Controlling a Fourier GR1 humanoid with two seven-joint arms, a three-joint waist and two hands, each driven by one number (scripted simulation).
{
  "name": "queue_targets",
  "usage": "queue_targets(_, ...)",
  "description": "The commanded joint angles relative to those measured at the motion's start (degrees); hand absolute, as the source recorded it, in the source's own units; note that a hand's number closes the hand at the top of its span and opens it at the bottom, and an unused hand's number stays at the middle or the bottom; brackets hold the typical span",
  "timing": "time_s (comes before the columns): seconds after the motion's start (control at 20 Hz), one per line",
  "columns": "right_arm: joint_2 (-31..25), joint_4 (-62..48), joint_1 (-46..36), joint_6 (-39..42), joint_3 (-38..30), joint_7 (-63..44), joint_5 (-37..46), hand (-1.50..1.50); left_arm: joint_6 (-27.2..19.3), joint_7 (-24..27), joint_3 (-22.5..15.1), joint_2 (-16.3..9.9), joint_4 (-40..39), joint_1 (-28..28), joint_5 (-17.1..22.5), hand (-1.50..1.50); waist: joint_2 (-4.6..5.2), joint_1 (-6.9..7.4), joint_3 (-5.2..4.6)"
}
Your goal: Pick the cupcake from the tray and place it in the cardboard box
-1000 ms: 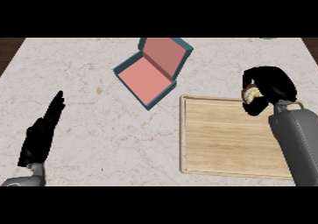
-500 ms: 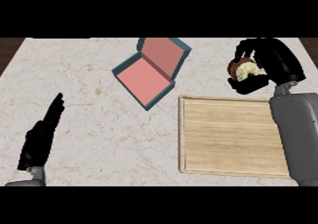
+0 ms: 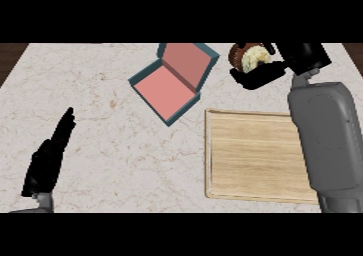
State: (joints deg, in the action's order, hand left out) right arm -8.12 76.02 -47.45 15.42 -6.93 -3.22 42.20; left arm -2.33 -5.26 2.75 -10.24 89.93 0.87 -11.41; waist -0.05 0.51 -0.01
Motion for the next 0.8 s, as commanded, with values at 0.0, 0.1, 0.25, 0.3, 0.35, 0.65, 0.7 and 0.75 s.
queue_targets(0.0, 2.4, -1.7, -6.9, 1.4, 0.3, -6.5, -1.1, 1.5, 1.6, -2.8, 1.6, -1.3, 0.6, -2.6, 1.2, 0.0, 0.03, -0.04, 0.0)
queue_targets(0.1, 4.3, -7.9, -10.9, -3.7, 1.7, -5.6, 1.9, 1.5, -0.4, 1.6, -1.3, 1.5, -2.7, -0.6, -1.5, 0.0, 0.22, 0.39, -0.02)
queue_targets(0.25, 4.8, -14.0, -17.2, -2.7, 0.6, -9.2, 1.5, 1.5, 0.2, -2.0, 1.2, -0.3, -1.7, -4.4, -0.3, 0.0, 0.23, 0.44, -0.02)
queue_targets(0.3, 3.7, -17.9, -18.2, -3.8, 0.0, -6.1, 1.4, 1.5, -0.2, -2.9, -0.5, 1.1, 1.5, -1.3, -0.9, 0.0, 0.24, 0.71, 0.0)
queue_targets(0.35, 6.9, -19.1, -17.1, -7.8, 2.1, -6.6, 3.6, 1.5, 1.1, -1.8, 1.2, -0.5, -0.5, -2.7, 0.1, 0.0, 0.29, 0.68, -0.01)
queue_targets(0.65, 8.0, -35.8, -24.1, -14.4, 5.4, -7.4, 1.7, 1.5, 0.8, -2.2, 0.3, 0.1, -0.7, -4.3, -0.7, 0.0, 0.6, 1.97, -0.03)
queue_targets(0.7, 7.1, -38.9, -26.0, -11.3, 0.9, -4.1, 2.8, 1.5, 1.7, 1.2, 1.0, -0.3, -0.3, -0.1, 0.3, 0.0, 0.64, 1.78, -0.03)
queue_targets(0.75, 8.1, -41.2, -25.5, -14.8, 2.9, -4.2, 2.7, 1.5, 2.5, 1.1, 0.7, -0.5, -3.1, -3.1, 0.3, 0.0, 0.75, 1.77, -0.04)
